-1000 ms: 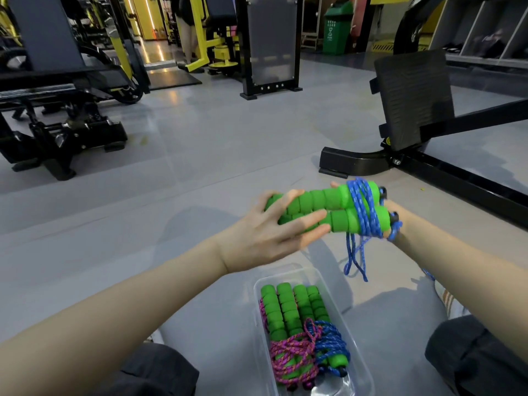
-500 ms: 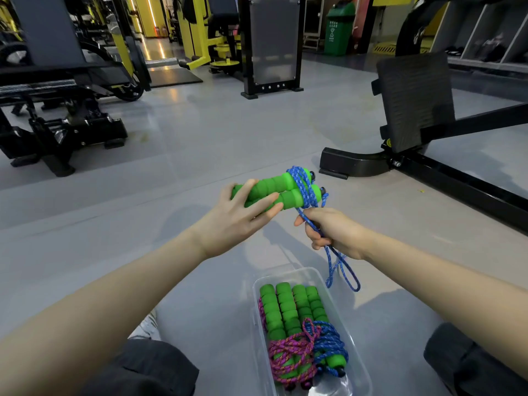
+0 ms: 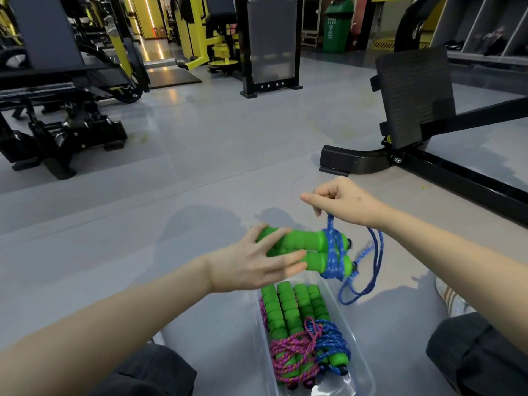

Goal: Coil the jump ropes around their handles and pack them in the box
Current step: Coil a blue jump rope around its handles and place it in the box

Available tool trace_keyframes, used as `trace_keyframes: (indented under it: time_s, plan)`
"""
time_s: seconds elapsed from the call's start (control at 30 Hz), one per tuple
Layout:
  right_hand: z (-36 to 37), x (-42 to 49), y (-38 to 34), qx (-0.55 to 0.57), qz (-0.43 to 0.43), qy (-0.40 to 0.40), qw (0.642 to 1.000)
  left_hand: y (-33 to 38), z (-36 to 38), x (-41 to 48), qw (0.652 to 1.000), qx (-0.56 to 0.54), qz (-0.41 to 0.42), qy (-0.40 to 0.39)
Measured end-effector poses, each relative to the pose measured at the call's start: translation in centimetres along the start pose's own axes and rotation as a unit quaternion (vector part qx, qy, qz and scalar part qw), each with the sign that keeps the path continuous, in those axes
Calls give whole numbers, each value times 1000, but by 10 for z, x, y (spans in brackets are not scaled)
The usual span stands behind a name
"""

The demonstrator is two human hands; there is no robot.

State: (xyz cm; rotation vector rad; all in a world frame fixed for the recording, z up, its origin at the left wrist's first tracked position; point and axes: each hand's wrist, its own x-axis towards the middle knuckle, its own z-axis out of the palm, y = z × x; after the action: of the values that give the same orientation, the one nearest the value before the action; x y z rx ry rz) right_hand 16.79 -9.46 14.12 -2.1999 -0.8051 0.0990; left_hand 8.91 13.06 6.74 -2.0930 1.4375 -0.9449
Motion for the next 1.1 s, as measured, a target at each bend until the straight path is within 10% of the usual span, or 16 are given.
trace_keyframes:
  time_s: [0.37,0.47,0.57,1.1]
  plan:
    - [7,-12,65,381,215,-75,896,-4,-17,32,994,-21,-33,105]
    - [24,-18,84,377,291,18,879,-14,-14,27,995,5,-63,77]
    - [37,-20,59,493,237,18,837,-22,-6,10,993,43,-103,39]
    - [13,-17,-8,60,178,-141,972,-37,6,-17,979,85,-143,-119]
